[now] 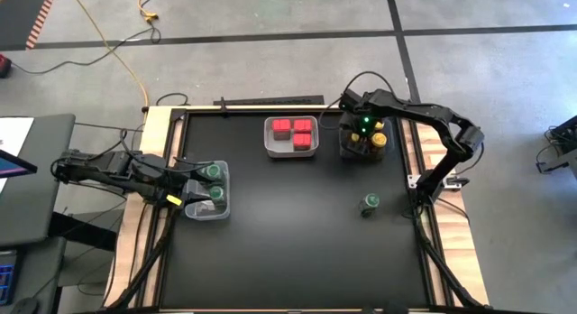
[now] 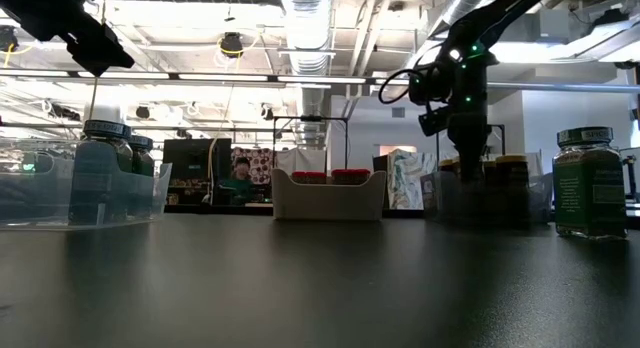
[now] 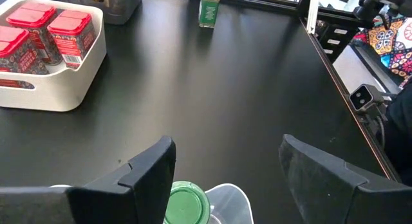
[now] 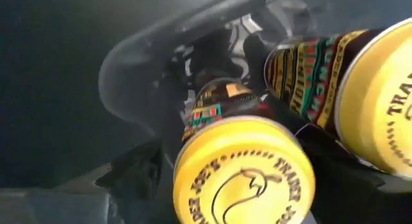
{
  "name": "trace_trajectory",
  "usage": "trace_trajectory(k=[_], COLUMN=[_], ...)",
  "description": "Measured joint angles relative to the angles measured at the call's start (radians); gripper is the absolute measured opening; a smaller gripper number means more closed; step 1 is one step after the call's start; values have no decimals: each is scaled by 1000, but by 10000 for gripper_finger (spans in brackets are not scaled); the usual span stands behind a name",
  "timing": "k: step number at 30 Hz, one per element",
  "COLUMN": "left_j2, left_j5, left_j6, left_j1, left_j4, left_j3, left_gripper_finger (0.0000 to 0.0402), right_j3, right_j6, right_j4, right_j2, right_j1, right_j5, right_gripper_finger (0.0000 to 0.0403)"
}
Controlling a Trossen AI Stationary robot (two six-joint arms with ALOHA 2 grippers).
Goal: Sort spices by type
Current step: Put the yellow seasoning bottle into the black bin, then put the green seasoning bottle into the transparent bin
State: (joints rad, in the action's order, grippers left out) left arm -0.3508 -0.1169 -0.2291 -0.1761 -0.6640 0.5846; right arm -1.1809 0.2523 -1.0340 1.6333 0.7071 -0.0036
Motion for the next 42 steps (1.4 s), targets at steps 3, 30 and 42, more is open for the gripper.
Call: trace_trajectory(k=[3,30,42], left_j2=[0,0,0], left_j5=[0,0,0], left_j6=[0,0,0], left_j1=[0,0,0], left_j4=[0,0,0], left_j3=[0,0,0], left_gripper_finger=[266,266,266], right_j3=[-1,-144,21], right_j6=[0,-485,-927], right_j4=[-32,-180,-178], right_j2=[0,-435,-562], right_j1=[0,-118,-542], right_j5=[0,0,25], right_gripper_finger=[373,377,377])
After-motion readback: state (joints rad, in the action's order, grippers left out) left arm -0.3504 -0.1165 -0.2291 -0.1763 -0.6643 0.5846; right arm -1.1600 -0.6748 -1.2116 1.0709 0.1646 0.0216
